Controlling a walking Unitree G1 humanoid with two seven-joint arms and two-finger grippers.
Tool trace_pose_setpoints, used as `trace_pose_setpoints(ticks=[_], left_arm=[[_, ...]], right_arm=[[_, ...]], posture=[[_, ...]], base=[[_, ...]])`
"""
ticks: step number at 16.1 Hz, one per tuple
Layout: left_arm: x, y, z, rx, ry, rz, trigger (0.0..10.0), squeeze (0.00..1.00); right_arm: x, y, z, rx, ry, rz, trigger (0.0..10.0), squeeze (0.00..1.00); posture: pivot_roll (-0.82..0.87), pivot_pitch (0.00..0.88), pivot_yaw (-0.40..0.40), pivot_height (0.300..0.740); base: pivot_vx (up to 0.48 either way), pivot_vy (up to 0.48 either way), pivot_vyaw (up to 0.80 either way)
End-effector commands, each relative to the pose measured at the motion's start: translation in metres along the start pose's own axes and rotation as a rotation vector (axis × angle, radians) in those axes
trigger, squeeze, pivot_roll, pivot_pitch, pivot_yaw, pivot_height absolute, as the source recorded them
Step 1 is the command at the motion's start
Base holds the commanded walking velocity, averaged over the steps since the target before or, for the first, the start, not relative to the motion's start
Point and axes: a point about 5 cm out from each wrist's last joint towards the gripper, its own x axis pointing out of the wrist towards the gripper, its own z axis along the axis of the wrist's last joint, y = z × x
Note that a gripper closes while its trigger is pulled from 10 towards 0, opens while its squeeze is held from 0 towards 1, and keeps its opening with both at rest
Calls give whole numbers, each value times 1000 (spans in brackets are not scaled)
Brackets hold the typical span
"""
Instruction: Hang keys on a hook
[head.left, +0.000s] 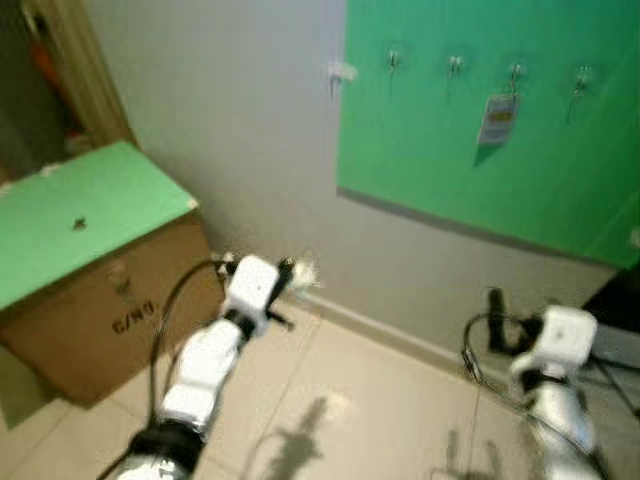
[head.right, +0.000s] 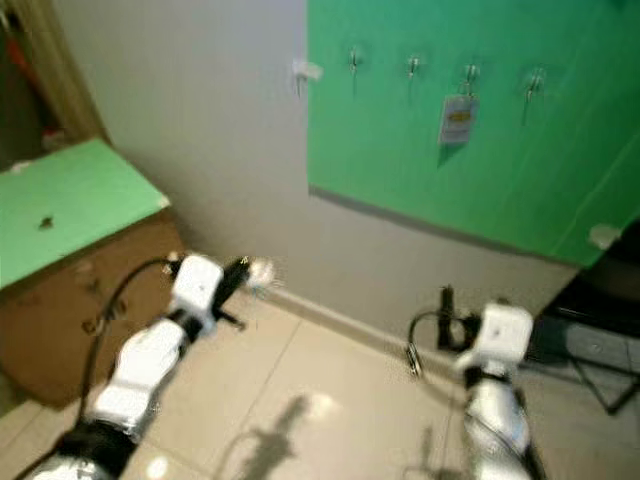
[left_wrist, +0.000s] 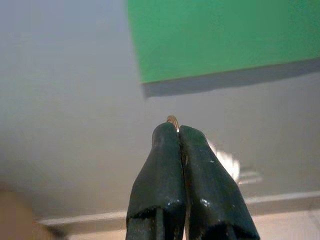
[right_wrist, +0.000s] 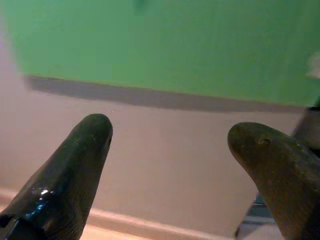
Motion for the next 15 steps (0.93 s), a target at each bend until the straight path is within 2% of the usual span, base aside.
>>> trace_pose_setpoints(ticks=[1,3,5,8,10,13,15], left_arm=[[10,-5,10,19,-32,0,0,0],[16,-11,22,15,-76,-3,0,0],[21,-12,29,5,-95,25,0,0],[32,-16,51,46,-153,33,0,0],[37,-22,57,65,-165,-56,0,0],[46,-26,62,131,-144,-112,0,0],[48,-30,64,135,-143,-140,0,0]], right_arm=[[0,1,0,-17,-9,8,10000,0],[9,19,3,16,1,96,10000,0],[12,26,5,22,-4,131,10000,0],[17,27,12,29,-44,118,10000,0],[20,26,13,19,-54,110,10000,0],[23,33,14,27,-53,123,10000,0],[23,37,12,36,-32,131,10000,0]], posture=[[-119,0,30,740],[-120,0,33,740],[-119,0,36,740],[-115,0,34,740],[-114,0,35,740],[-118,0,43,740],[-121,0,50,740]], base=[[0,0,0],[0,0,0],[0,229,0],[289,381,0],[364,313,0],[430,0,0],[446,0,-378]])
